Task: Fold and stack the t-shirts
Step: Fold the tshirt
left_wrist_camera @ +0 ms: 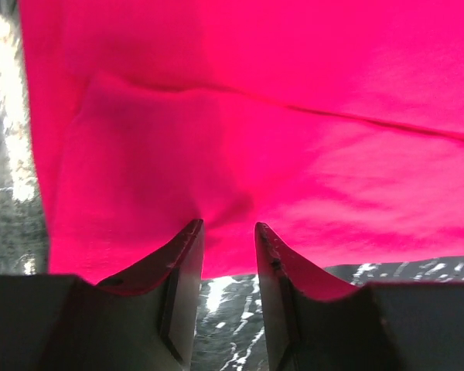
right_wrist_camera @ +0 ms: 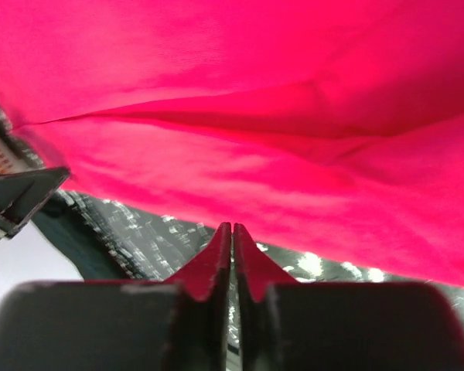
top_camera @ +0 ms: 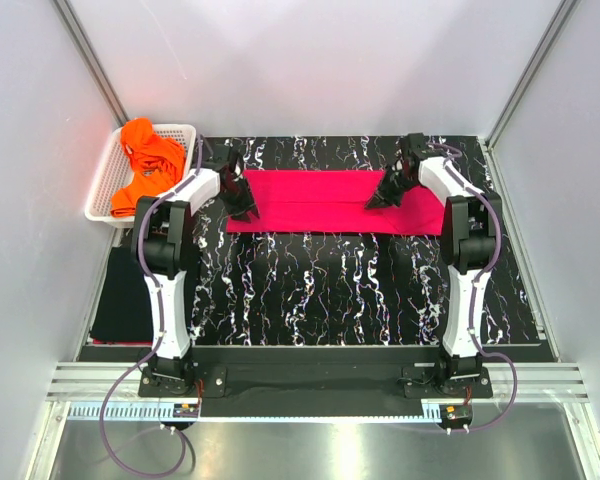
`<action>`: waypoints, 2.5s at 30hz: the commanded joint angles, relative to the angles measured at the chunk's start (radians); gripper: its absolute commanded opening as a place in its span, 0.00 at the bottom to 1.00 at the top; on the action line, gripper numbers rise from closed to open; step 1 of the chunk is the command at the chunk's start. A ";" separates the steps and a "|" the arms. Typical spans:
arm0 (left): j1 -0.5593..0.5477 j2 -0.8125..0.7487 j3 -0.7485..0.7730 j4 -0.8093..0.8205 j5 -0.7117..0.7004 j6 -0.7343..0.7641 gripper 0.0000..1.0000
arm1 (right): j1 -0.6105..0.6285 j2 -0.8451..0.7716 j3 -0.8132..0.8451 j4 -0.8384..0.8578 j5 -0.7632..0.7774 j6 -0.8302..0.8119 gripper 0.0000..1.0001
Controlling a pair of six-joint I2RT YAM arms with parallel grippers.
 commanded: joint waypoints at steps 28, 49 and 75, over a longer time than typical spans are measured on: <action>0.027 -0.073 -0.162 0.011 0.006 0.018 0.34 | -0.007 0.036 -0.064 0.236 0.214 0.129 0.00; 0.027 -0.151 -0.206 0.011 -0.007 0.036 0.37 | -0.055 -0.092 -0.026 0.123 0.200 0.088 0.14; -0.290 -0.491 -0.671 0.045 0.032 -0.090 0.37 | -0.164 -0.112 -0.224 0.167 0.452 0.186 0.00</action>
